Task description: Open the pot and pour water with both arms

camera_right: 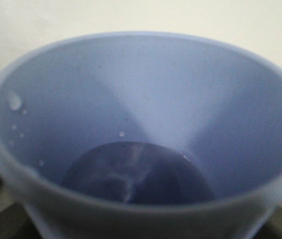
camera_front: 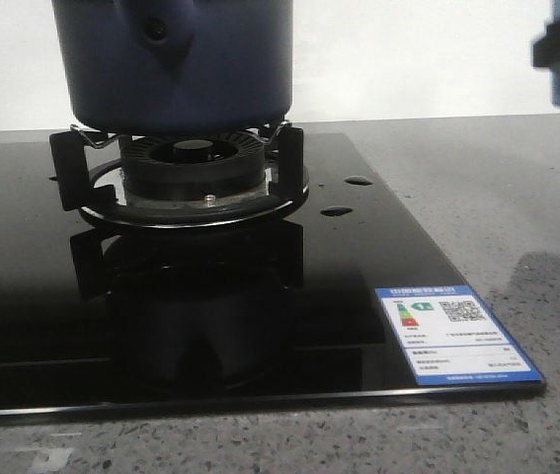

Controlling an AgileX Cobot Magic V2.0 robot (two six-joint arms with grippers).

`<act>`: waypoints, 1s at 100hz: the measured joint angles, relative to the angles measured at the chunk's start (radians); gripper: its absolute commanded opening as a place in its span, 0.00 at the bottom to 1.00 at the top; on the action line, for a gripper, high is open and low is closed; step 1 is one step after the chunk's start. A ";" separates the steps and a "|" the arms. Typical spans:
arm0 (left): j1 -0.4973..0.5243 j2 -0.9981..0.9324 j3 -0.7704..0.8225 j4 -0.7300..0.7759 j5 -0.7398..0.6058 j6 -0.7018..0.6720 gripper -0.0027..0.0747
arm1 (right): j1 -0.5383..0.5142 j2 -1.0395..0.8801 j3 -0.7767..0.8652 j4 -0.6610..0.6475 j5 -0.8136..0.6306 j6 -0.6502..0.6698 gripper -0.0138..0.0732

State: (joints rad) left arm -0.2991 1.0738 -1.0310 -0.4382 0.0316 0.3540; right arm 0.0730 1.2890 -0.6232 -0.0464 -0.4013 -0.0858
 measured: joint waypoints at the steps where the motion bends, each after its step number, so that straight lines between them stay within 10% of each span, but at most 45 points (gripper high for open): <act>1: 0.000 0.000 0.000 0.000 0.000 0.000 0.55 | 0.004 -0.004 -0.012 -0.005 0.009 0.000 0.44; 51: 0.000 0.000 0.000 0.000 0.001 0.000 0.55 | 0.334 0.026 -0.491 -0.335 0.609 0.000 0.44; 100: 0.000 0.000 0.000 0.000 0.005 0.000 0.55 | 0.540 0.269 -0.776 -0.896 0.868 0.000 0.44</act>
State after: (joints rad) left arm -0.2991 1.0738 -1.0310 -0.4382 0.0363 0.3540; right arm 0.6133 1.5579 -1.3997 -0.9428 0.4670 -0.0858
